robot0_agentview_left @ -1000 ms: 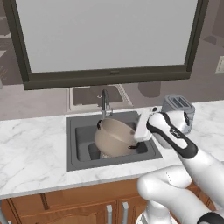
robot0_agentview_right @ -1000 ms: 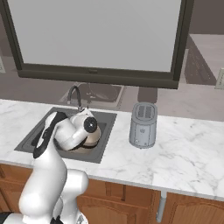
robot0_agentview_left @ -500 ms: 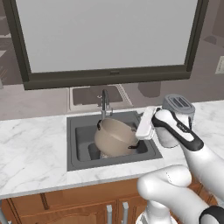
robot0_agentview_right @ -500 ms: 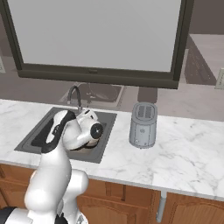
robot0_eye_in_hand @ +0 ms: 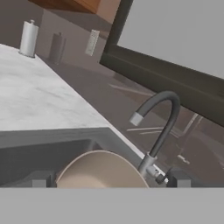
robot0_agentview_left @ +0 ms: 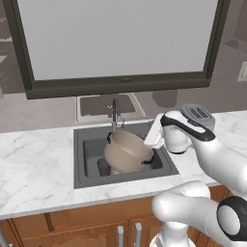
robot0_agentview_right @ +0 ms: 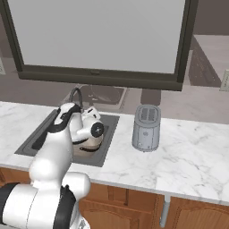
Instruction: Pick the pot and glass cup and place them in the sink. Then turn on the water.
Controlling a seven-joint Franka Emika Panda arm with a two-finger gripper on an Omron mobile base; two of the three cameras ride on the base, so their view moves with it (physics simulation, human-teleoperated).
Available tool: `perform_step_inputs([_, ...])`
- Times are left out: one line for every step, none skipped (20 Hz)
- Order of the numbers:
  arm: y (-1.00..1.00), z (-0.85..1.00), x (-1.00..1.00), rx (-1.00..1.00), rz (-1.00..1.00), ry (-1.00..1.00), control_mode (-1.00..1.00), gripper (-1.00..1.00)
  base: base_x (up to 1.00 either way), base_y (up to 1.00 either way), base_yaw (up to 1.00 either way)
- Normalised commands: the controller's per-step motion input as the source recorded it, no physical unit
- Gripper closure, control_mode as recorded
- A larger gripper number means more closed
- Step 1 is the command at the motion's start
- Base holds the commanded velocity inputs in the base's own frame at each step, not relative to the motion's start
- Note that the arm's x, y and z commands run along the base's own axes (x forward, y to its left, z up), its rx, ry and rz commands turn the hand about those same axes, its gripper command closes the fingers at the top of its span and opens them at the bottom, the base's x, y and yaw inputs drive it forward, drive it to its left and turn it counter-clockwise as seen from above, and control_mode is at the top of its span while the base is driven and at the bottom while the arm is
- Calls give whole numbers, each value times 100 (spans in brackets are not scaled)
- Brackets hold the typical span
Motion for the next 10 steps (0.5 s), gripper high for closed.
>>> perform_step_inputs([0,0,31,0,-5,-1,-100,-100,0,0,0])
perform_step_inputs([0,0,29,1,-5,0,-100,-100,0,0,0])
perform_step_inputs([0,0,28,2,-5,0,-100,-100,0,0,0])
perform_step_inputs([0,0,27,3,-5,0,-100,-100,0,0,0])
perform_step_inputs([0,-3,23,4,-5,0,-100,-100,0,0,0])
perform_step_inputs([0,-5,23,3,-6,0,-100,-100,0,0,0])
perform_step_inputs([0,-4,29,2,-6,0,-100,-100,0,0,0])
perform_step_inputs([0,-1,33,2,-6,0,-100,-100,0,0,0])
perform_step_inputs([0,0,26,3,-5,0,-100,-100,0,0,0])
perform_step_inputs([0,0,19,4,-3,0,-100,-100,0,0,0])
